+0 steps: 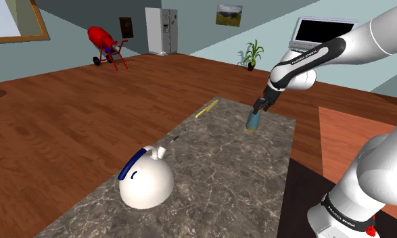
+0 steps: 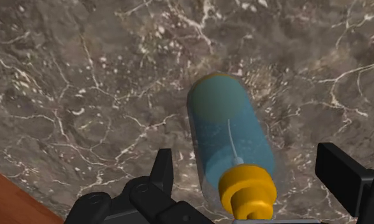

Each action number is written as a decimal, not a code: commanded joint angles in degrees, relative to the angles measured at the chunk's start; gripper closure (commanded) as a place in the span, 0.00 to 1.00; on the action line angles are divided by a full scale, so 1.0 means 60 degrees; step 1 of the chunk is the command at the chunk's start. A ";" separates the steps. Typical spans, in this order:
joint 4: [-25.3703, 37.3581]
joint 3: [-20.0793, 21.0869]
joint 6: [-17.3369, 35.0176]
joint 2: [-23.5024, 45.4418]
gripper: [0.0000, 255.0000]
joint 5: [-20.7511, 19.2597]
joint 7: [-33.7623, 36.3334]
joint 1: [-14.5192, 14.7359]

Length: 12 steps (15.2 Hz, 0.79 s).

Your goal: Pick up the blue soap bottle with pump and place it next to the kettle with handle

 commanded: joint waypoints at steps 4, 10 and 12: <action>-0.0027 -0.0063 0.0479 0.0500 0.00 0.0447 -0.0306 0.0146; -0.0027 -0.0062 0.0477 0.0499 0.00 0.0446 -0.0305 0.0145; -0.0027 -0.0062 0.0477 0.0499 1.00 0.0446 -0.0305 0.0145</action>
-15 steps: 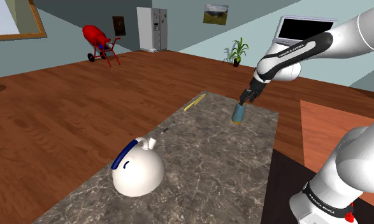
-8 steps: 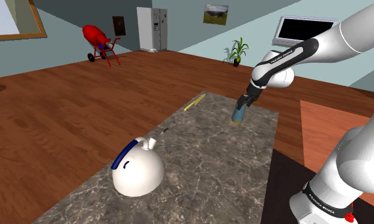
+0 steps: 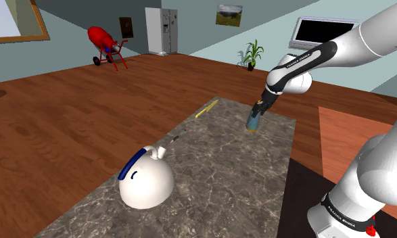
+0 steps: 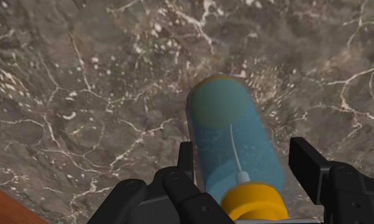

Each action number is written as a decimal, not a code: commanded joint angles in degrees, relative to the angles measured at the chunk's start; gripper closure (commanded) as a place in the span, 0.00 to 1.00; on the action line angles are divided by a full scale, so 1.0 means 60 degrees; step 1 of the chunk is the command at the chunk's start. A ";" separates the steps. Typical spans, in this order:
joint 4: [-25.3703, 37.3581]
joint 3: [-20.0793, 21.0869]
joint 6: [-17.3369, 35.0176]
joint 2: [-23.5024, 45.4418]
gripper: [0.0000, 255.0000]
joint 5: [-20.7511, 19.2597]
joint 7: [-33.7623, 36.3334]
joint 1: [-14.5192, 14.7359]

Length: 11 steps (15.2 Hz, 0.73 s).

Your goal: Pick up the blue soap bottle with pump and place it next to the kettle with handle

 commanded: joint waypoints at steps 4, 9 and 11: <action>-0.0004 -0.0003 0.0000 0.0004 1.00 0.0001 -0.0004 -0.0002; 0.0036 0.0017 -0.0131 -0.0103 1.00 -0.0113 0.0094 -0.0026; 0.0124 0.0055 -0.0399 -0.0310 1.00 -0.0319 0.0266 -0.0074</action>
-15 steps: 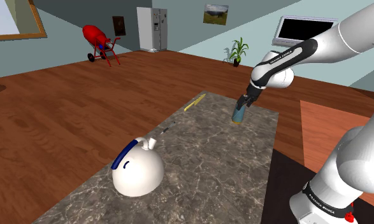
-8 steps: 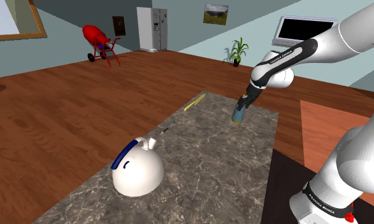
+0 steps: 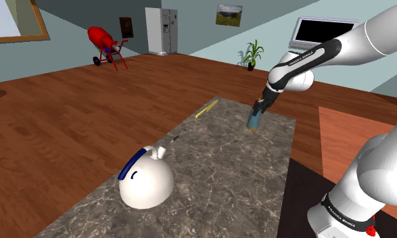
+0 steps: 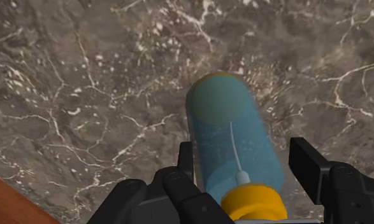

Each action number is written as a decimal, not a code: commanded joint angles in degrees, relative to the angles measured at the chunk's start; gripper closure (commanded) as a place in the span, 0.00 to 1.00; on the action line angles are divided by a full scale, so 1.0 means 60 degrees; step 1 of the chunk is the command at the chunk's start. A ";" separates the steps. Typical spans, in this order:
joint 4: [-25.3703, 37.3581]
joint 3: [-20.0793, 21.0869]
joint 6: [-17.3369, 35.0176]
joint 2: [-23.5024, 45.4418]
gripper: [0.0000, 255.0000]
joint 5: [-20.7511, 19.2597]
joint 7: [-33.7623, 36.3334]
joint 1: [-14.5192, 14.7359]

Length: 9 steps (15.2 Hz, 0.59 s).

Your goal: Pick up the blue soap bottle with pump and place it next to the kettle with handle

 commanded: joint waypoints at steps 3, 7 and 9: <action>0.0208 0.0085 -0.0513 -0.0347 1.00 -0.0327 0.0296 -0.0077; 0.0441 0.0176 -0.1056 -0.0693 1.00 -0.0596 0.0538 -0.0157; 0.0571 0.0221 -0.1328 -0.0850 1.00 -0.0705 0.0640 -0.0191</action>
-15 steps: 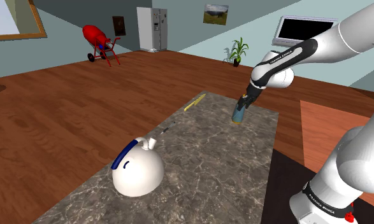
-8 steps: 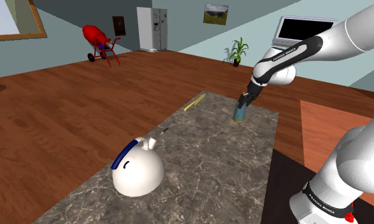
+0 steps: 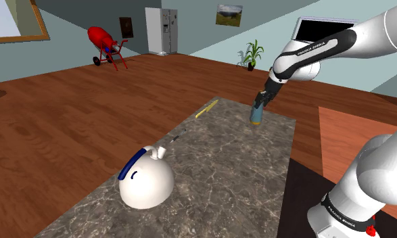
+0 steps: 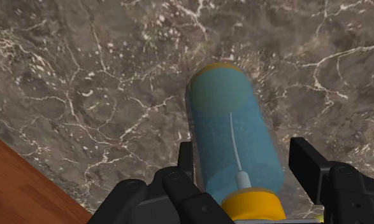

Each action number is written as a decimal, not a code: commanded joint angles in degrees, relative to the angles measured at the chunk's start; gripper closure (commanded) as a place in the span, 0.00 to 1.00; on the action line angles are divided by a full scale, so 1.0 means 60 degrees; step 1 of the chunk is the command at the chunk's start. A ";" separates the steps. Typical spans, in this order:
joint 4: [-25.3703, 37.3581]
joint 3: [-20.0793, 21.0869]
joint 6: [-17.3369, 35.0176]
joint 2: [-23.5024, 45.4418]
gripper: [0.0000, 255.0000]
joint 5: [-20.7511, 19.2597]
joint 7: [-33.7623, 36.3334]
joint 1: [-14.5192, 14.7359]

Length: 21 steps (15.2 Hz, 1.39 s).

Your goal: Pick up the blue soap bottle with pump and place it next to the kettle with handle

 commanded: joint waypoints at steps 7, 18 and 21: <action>0.0609 0.0168 -0.1091 -0.0521 1.00 -0.0318 0.0330 -0.0095; 0.1621 0.0363 -0.2549 -0.1002 1.00 -0.0534 0.0618 -0.0150; 0.1936 0.0406 -0.2940 -0.1082 1.00 -0.0563 0.0674 -0.0152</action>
